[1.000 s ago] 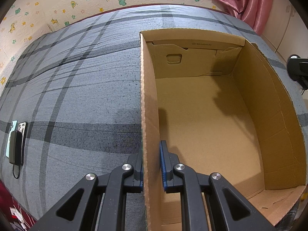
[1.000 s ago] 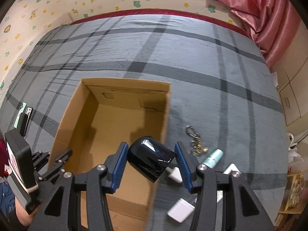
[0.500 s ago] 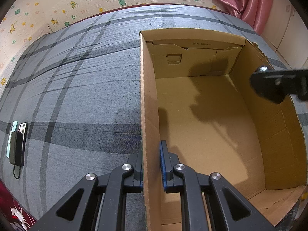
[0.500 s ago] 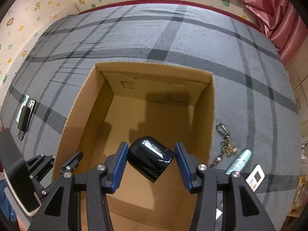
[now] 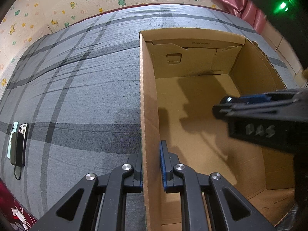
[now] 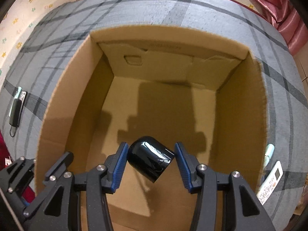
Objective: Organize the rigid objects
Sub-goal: 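Lift the black cup with the right gripper and carry it over the box, then open the right gripper to drop the black cup into the box, then move the right gripper back toward the white remote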
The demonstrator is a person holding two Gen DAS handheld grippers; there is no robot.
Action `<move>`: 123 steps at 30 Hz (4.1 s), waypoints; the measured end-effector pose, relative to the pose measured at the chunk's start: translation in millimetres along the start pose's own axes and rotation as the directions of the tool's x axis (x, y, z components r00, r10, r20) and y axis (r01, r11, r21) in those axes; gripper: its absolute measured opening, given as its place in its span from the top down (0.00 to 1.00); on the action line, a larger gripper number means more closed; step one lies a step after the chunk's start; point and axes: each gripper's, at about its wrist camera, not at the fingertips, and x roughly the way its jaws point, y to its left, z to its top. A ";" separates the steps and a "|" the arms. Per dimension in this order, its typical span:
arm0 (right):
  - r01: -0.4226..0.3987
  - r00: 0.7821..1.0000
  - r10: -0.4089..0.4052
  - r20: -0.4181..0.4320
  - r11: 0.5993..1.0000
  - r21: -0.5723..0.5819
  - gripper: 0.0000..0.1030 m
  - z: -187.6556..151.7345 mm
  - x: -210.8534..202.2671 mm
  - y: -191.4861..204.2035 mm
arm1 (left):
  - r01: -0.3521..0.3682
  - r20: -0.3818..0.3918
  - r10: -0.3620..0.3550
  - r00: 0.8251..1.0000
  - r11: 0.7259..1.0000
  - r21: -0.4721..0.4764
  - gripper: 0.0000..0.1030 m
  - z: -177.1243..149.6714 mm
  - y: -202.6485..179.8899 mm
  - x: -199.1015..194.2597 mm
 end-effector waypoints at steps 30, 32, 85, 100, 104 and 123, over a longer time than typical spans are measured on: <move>0.018 0.994 -0.020 -0.108 1.000 -0.018 0.48 14.1 31.1 4.2 | -0.010 -0.006 0.010 1.000 1.000 0.006 0.87 0.5 -3.1 1.2; 0.014 0.995 -0.015 -0.101 1.000 -0.012 0.45 12.7 30.7 -0.2 | -0.010 -0.006 0.010 1.000 1.000 0.006 0.87 0.6 -3.2 1.4; 0.125 0.985 -0.143 0.099 0.977 0.170 0.00 -28.1 -112.8 -135.6 | -0.012 -0.009 0.012 1.000 1.000 0.004 0.87 0.7 -1.7 2.1; 0.176 0.982 -0.188 0.004 0.928 0.327 0.00 -75.9 -70.0 -206.7 | -0.012 -0.006 0.012 1.000 1.000 0.006 0.87 0.0 -0.7 2.2; 0.170 0.985 -0.173 -0.026 0.910 0.379 0.00 -89.7 -48.1 -222.3 | -0.011 -0.006 0.011 1.000 1.000 0.007 0.87 0.0 -0.6 2.1; 0.162 0.987 -0.150 -0.063 0.873 0.460 0.00 -117.5 7.6 -251.2 | -0.022 -0.007 0.022 1.000 1.000 0.015 0.87 -0.5 -3.2 1.3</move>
